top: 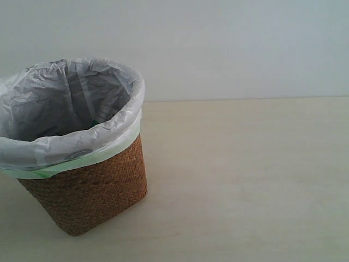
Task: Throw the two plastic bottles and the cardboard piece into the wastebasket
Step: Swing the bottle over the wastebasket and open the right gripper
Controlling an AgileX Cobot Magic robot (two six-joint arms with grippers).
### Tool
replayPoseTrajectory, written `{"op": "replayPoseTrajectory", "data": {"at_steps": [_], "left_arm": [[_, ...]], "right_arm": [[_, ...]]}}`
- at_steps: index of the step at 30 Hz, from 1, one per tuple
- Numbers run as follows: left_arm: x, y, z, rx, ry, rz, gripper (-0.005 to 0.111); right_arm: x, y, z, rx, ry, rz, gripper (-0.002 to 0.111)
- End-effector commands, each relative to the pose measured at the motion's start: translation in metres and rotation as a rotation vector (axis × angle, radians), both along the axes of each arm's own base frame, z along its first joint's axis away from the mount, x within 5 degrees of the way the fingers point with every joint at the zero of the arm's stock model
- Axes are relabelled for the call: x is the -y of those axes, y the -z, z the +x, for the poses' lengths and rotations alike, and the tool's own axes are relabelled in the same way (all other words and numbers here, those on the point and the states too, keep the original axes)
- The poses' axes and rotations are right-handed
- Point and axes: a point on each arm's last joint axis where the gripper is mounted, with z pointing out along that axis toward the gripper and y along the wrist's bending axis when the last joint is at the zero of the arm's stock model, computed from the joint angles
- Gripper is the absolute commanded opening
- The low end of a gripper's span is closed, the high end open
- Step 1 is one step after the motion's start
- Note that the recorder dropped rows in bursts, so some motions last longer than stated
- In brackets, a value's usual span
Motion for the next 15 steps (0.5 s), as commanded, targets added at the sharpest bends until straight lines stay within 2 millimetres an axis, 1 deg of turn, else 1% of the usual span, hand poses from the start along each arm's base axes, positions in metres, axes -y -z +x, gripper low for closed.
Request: {"op": "replayPoseTrajectory", "data": {"at_steps": [1,3,4,6,7,8,9,10,12,13,14,15], "left_arm": [[0.0,0.001,0.0,0.002,-0.002,-0.002,0.004],[0.0,0.001,0.0,0.002,-0.002,-0.002,0.004],[0.0,0.001,0.0,0.002,-0.002,-0.002,0.004],[0.0,0.001,0.0,0.002,-0.002,-0.002,0.004],[0.0,0.001,0.0,0.002,-0.002,-0.002,0.004],[0.0,0.001,0.0,0.002,-0.002,-0.002,0.004],[0.0,0.001,0.0,0.002,-0.002,-0.002,0.004],[0.0,0.001,0.0,0.002,-0.002,-0.002,0.004],[0.0,0.001,0.0,0.002,-0.002,-0.002,0.004],[0.0,0.001,0.0,0.002,-0.002,-0.002,0.004],[0.0,0.001,0.0,0.002,-0.002,-0.002,0.004],[0.0,0.001,0.0,0.002,-0.002,-0.002,0.004]], "right_arm": [[-0.002,0.006,0.004,-0.008,0.02,0.036,0.0],[-0.017,0.015,0.013,-0.004,-0.041,0.083,0.0],[-0.029,0.02,0.018,-0.004,-0.084,0.119,0.0],[-0.064,0.025,0.032,0.057,-0.172,0.24,0.0],[-0.082,0.023,0.038,0.09,-0.216,0.304,0.0],[-0.107,0.014,0.044,0.131,-0.286,0.4,0.002],[-0.134,-0.003,0.048,0.168,-0.36,0.516,0.006],[-0.158,-0.028,0.053,0.209,-0.42,0.648,0.011],[-0.204,-0.088,0.049,0.254,-0.597,0.899,0.029],[-0.219,-0.113,0.044,0.283,-0.666,0.974,0.039],[-0.232,-0.141,0.04,0.337,-0.712,1.021,0.052],[-0.241,-0.165,0.035,0.384,-0.748,1.037,0.065]]}}
